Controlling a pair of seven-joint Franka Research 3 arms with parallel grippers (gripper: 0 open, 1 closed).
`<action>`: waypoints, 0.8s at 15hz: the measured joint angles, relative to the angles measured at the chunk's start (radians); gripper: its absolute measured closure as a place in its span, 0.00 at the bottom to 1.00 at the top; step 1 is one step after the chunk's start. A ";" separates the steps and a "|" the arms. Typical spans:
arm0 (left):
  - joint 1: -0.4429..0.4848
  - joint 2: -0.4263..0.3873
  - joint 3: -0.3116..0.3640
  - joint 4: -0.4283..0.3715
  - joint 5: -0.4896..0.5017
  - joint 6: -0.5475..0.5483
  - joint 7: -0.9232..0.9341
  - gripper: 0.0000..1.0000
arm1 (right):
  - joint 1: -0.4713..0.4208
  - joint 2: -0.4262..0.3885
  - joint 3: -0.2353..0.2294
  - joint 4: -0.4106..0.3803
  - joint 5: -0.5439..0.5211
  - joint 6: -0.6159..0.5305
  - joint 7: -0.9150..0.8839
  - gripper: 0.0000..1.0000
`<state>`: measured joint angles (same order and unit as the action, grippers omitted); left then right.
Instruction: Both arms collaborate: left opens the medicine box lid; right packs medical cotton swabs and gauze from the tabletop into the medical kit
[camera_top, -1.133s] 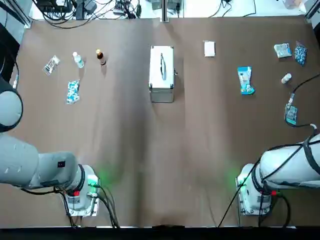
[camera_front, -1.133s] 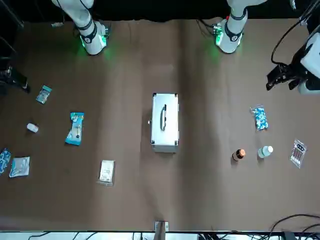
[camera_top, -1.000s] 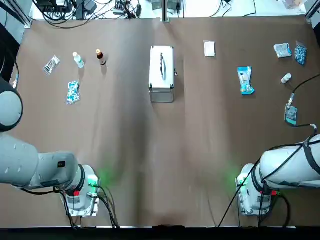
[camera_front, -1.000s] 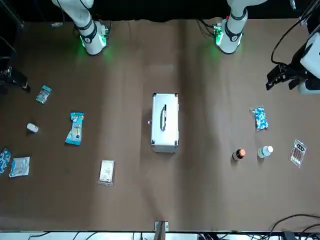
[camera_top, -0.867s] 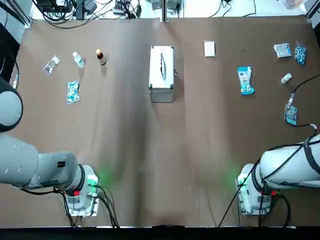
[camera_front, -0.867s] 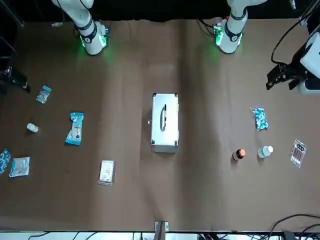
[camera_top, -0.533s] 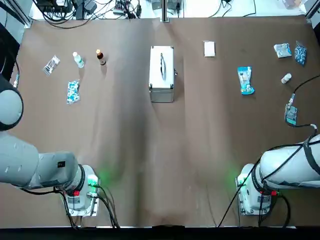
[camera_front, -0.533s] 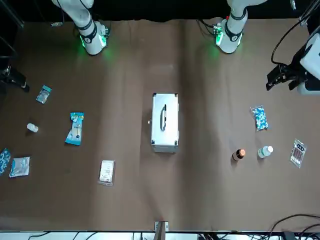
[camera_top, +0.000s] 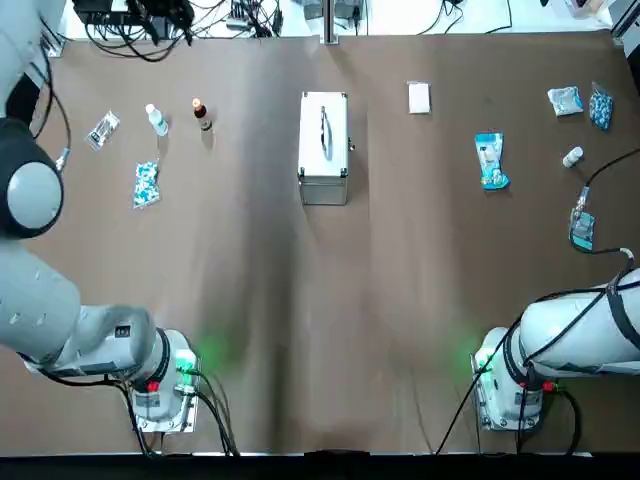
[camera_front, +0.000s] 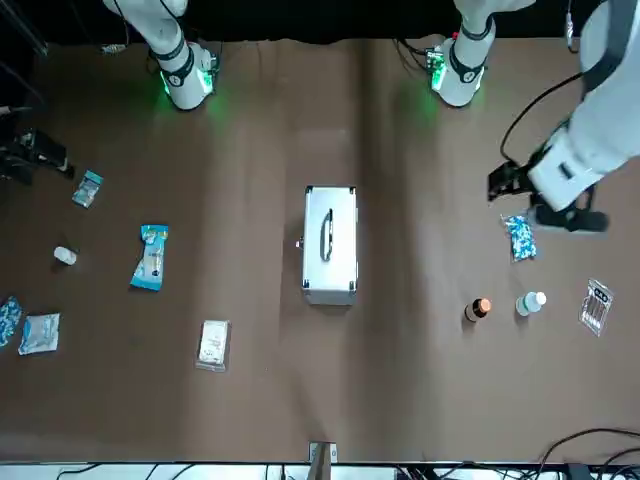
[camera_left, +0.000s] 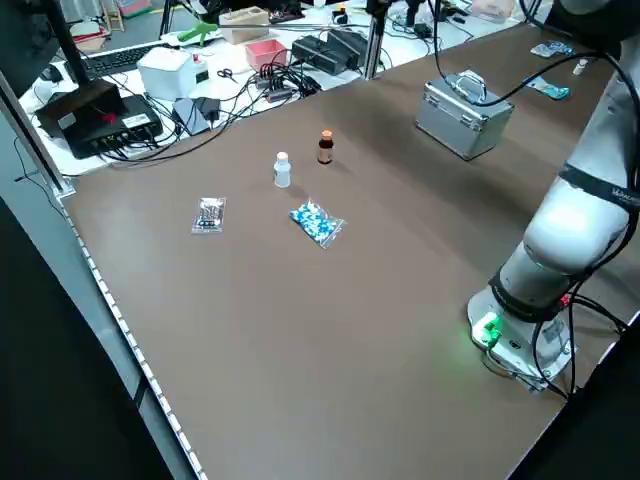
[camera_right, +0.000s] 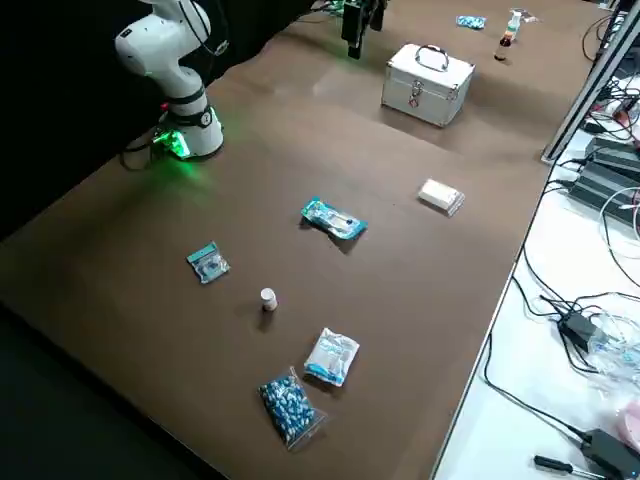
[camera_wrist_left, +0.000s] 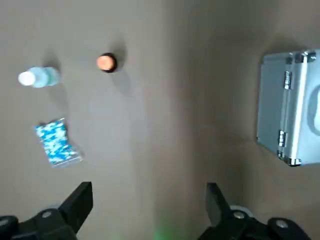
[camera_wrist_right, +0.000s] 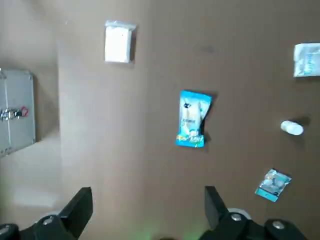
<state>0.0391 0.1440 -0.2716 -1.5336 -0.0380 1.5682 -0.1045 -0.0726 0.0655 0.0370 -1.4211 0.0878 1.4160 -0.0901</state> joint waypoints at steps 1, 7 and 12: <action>-0.013 0.020 -0.016 0.000 0.000 0.014 -0.007 0.00 | 0.013 0.002 0.001 -0.005 0.002 -0.004 0.000 0.01; -0.156 0.126 -0.043 0.002 -0.004 0.094 -0.122 0.00 | 0.083 0.050 0.005 -0.015 0.003 -0.015 -0.289 0.01; -0.286 0.194 -0.047 0.002 -0.004 0.230 -0.352 0.00 | 0.084 0.110 0.004 -0.040 0.084 -0.009 -0.473 0.01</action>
<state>-0.2473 0.3381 -0.3184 -1.5314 -0.0420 1.7982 -0.4563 0.0118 0.1753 0.0412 -1.4609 0.1719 1.4071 -0.5629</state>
